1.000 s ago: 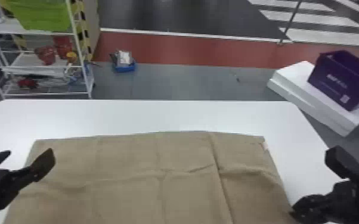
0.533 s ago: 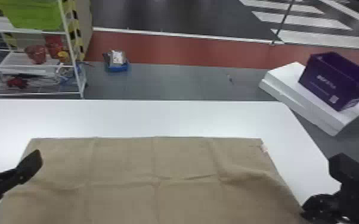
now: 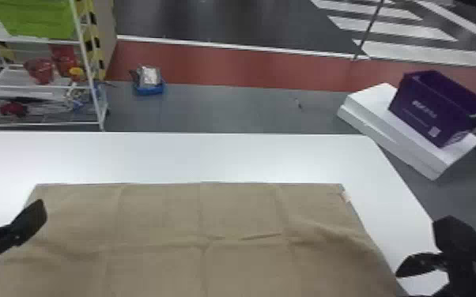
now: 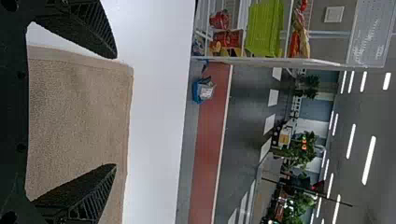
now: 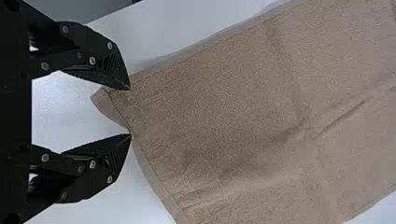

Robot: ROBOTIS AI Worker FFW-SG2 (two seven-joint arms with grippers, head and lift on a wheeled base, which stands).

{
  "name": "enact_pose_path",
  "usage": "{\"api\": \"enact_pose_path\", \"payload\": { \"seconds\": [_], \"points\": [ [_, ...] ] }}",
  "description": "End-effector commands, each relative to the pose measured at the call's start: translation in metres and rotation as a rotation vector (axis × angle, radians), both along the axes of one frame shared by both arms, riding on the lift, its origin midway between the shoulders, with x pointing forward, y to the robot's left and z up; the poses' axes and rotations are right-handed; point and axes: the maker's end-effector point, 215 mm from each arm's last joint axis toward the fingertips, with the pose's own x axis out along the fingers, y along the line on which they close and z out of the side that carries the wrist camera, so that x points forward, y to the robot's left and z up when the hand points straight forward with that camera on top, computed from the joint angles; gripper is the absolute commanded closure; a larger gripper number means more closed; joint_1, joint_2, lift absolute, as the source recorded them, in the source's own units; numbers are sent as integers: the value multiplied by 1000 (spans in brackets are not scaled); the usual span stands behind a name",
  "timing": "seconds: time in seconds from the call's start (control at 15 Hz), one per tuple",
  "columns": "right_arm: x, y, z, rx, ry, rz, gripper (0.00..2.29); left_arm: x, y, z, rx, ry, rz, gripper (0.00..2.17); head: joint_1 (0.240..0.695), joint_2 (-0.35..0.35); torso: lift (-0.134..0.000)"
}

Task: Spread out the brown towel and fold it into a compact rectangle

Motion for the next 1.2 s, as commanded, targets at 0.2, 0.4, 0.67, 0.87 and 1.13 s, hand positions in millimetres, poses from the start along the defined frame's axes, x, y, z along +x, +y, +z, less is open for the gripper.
{"api": "enact_pose_path", "payload": {
  "seconds": [0.2,0.4,0.67,0.87,1.13],
  "points": [
    [41,-8,78,359,-195,-166,87,3,-7,-4,-21,4,-29,76,695,-210,-124],
    [60,-15,84,595,-166,-412,87,17,-27,-5,-80,-9,-126,80,695,-224,-124],
    [97,-86,50,477,-315,-721,66,55,-34,12,-98,-56,-241,83,695,-290,-124],
    [97,-113,43,503,-334,-877,117,86,-29,17,-57,-48,-312,83,695,-326,-124],
    [96,-143,54,537,-370,-999,124,102,-22,-14,25,75,-431,157,695,-350,-124]
  ]
}}
